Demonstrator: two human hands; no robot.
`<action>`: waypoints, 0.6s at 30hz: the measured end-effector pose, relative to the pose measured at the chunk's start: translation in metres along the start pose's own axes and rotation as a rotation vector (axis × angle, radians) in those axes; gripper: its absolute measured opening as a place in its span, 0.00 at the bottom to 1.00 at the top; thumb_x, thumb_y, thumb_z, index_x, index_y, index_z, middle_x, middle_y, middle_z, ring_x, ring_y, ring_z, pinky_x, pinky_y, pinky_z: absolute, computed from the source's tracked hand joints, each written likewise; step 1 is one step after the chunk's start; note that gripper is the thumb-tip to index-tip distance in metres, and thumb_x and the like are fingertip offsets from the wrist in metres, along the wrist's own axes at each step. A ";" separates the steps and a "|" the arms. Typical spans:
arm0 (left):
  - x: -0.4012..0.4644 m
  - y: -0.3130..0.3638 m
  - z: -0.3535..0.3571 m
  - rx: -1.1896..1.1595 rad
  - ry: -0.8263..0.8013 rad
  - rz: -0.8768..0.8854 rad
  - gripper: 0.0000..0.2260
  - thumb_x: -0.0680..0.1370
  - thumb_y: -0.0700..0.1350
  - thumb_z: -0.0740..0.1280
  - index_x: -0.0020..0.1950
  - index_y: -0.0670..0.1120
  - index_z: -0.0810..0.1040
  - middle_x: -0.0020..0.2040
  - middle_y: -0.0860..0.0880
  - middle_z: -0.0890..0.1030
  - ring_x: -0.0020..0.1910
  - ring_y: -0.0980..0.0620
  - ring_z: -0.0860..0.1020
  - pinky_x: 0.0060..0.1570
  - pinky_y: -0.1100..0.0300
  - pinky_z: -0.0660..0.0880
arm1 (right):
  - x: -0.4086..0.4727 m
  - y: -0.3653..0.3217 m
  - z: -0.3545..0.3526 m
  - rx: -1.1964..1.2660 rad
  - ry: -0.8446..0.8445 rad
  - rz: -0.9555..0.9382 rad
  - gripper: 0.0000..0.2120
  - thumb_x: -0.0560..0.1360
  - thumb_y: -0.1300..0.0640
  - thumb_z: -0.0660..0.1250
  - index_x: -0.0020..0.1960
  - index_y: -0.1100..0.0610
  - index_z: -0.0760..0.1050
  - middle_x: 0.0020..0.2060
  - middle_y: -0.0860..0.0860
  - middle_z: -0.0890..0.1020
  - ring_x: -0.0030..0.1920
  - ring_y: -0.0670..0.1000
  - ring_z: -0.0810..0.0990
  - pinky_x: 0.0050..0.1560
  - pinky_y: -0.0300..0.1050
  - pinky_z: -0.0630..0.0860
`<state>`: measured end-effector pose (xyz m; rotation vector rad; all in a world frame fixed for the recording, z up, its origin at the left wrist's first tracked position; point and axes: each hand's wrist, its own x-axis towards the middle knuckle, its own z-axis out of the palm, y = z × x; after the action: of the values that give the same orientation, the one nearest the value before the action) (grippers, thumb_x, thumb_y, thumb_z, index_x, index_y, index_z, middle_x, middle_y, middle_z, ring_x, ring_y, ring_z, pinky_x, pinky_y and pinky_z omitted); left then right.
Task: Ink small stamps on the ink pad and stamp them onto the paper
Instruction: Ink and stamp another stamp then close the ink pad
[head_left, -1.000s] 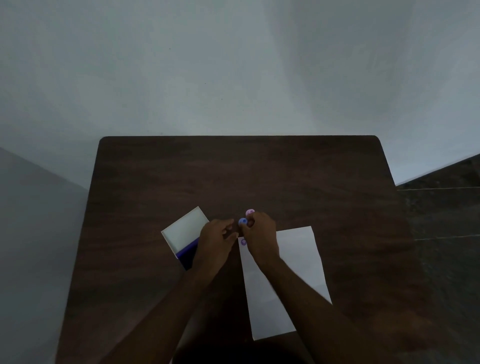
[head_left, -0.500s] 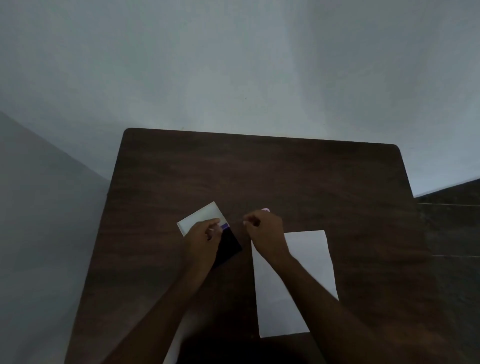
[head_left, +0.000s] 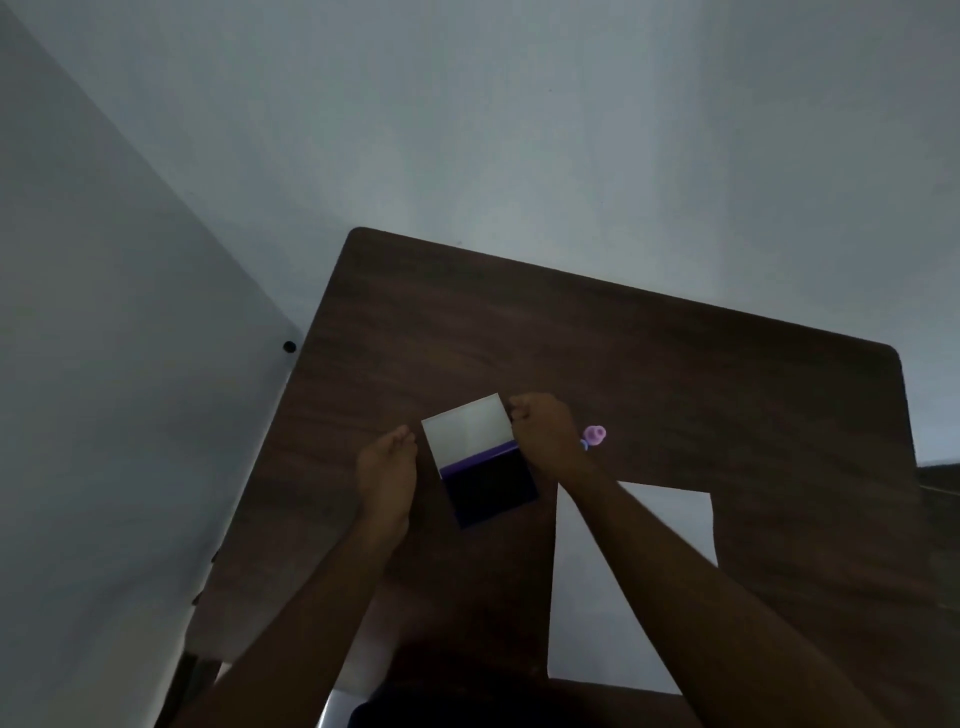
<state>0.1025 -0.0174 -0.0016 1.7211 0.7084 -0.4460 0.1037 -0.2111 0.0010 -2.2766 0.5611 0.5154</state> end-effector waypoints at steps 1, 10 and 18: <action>0.001 0.001 0.002 -0.020 -0.009 -0.019 0.14 0.77 0.40 0.65 0.63 0.44 0.76 0.59 0.47 0.80 0.56 0.52 0.77 0.62 0.51 0.73 | 0.001 0.000 0.000 0.002 -0.007 0.004 0.13 0.76 0.65 0.60 0.60 0.61 0.75 0.57 0.56 0.79 0.49 0.44 0.74 0.48 0.31 0.66; 0.000 0.008 0.008 -0.044 -0.044 -0.030 0.13 0.79 0.40 0.60 0.62 0.44 0.76 0.55 0.49 0.80 0.51 0.54 0.78 0.44 0.64 0.74 | -0.001 -0.009 -0.003 0.114 -0.014 0.054 0.13 0.77 0.63 0.61 0.60 0.60 0.75 0.58 0.57 0.79 0.56 0.52 0.77 0.55 0.43 0.71; -0.012 0.006 -0.011 -0.031 -0.096 0.052 0.10 0.77 0.42 0.63 0.55 0.51 0.80 0.52 0.53 0.83 0.53 0.55 0.79 0.53 0.58 0.75 | -0.023 -0.006 -0.013 0.306 0.056 0.113 0.15 0.76 0.64 0.61 0.62 0.58 0.73 0.56 0.57 0.79 0.56 0.54 0.78 0.58 0.58 0.76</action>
<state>0.0970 -0.0100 0.0130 1.6734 0.5970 -0.4756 0.0906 -0.2106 0.0246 -1.9817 0.7466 0.3910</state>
